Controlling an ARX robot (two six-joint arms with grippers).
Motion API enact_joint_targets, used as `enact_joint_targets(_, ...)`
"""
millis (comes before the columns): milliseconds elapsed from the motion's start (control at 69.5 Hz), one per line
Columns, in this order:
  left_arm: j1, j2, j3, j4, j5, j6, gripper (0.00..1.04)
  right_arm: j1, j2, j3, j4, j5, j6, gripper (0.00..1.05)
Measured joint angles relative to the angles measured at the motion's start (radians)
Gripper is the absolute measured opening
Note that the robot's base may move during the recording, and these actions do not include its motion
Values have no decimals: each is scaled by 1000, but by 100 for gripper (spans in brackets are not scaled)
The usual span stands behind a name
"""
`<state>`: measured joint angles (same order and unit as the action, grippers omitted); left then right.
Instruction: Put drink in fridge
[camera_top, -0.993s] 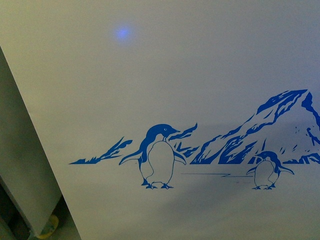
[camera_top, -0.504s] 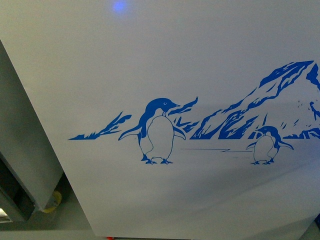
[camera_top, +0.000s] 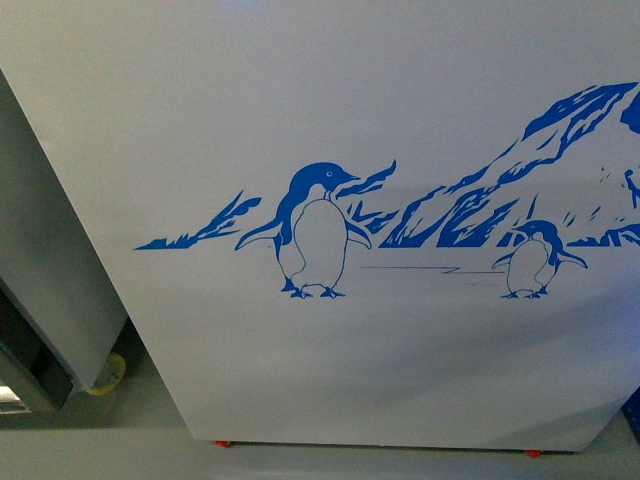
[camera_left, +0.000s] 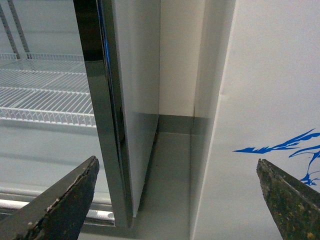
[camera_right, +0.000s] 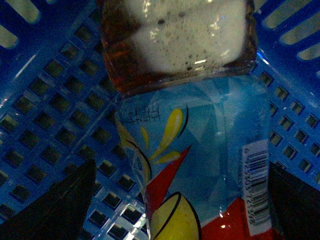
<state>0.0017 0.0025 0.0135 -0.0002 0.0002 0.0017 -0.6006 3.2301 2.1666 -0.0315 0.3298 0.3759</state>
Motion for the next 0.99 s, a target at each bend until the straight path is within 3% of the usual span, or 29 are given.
enact_joint_targets(216, 0, 0, 0, 0, 0, 0, 97, -2, 28, 47, -22, 1, -6, 97)
enact_joint_targets(489, 0, 0, 0, 0, 0, 0, 97, 4, -14, -43, 53, -18, -24, 59)
enact_joint_targets(590, 0, 0, 0, 0, 0, 0, 97, 5, -72, -149, 120, -19, -34, 47)
enact_joint_targets(676, 0, 0, 0, 0, 0, 0, 97, 5, -135, -260, 189, -18, -47, 42)
enact_joint_targets(993, 0, 0, 0, 0, 0, 0, 97, 3, -575, -764, 458, -41, -117, 40)
